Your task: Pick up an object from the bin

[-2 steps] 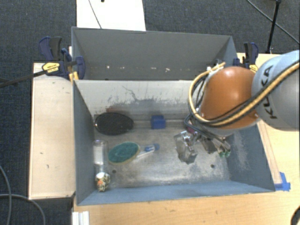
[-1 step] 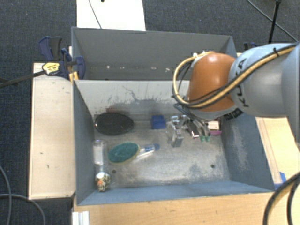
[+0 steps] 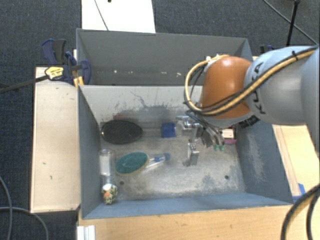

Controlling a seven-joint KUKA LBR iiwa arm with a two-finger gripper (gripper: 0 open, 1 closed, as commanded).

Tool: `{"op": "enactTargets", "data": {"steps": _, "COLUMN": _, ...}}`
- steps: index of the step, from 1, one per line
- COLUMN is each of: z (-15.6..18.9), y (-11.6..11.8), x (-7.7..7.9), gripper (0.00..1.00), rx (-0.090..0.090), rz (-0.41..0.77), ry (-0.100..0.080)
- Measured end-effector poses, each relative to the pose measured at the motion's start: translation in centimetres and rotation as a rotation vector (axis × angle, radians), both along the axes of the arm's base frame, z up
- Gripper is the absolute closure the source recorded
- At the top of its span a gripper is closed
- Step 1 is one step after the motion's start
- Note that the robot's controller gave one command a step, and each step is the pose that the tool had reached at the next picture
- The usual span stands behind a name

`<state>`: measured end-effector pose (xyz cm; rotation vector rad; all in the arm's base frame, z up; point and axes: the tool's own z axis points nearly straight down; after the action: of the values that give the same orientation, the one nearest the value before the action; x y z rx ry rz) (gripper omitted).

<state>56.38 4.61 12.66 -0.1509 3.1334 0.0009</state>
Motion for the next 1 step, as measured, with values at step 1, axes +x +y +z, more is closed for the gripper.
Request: {"op": "enactTargets", "data": {"steps": 1, "z": -5.26, "y": 0.27, "x": 3.08, "gripper": 0.00, "rx": 0.001, "rz": 0.039, "ry": -0.018}}
